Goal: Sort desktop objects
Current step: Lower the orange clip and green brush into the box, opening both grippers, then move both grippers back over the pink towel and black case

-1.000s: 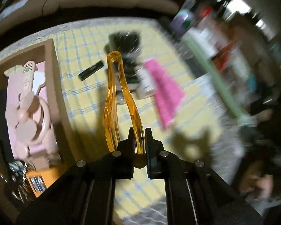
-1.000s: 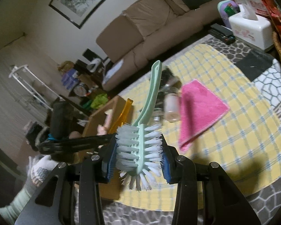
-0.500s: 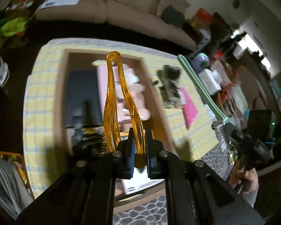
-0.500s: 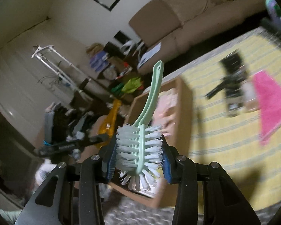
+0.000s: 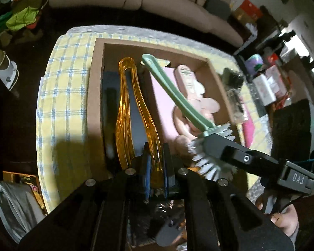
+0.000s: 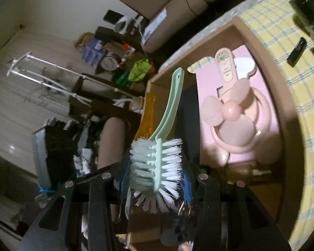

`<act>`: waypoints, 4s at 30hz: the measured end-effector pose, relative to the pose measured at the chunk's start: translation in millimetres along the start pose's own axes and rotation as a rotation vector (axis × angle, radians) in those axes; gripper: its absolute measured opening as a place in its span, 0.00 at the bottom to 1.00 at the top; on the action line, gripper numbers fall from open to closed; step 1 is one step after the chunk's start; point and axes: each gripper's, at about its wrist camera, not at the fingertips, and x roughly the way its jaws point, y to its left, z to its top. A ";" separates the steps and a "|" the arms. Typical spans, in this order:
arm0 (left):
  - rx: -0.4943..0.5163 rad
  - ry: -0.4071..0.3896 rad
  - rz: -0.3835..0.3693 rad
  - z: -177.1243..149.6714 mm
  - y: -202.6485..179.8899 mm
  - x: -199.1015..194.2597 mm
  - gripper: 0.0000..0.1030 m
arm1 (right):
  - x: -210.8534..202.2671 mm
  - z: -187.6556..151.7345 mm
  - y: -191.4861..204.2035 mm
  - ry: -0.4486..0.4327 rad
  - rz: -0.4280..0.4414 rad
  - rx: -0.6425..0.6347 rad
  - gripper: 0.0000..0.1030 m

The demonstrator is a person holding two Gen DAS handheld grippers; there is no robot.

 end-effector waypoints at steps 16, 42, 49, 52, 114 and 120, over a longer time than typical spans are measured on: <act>-0.077 0.014 -0.010 17.4 24.7 15.4 0.30 | 35.7 14.0 -13.2 0.054 -0.042 -0.001 0.71; 0.014 -0.097 0.053 -57.3 -22.5 -65.4 0.94 | -63.6 -32.2 31.5 -0.004 -0.248 -0.245 0.96; 0.036 -0.117 0.088 -85.5 -39.6 -77.0 1.00 | -79.5 -55.5 40.2 0.009 -0.283 -0.295 0.97; 0.045 -0.129 0.094 -95.5 -48.0 -81.9 1.00 | -84.5 -67.3 42.7 0.020 -0.303 -0.326 0.97; 0.430 0.041 0.346 67.8 -293.3 206.7 1.00 | -216.3 37.3 -205.7 -0.116 -0.732 -0.314 0.98; 0.423 0.040 0.275 65.1 -297.0 218.9 1.00 | -199.2 41.7 -218.5 -0.081 -0.706 -0.297 0.98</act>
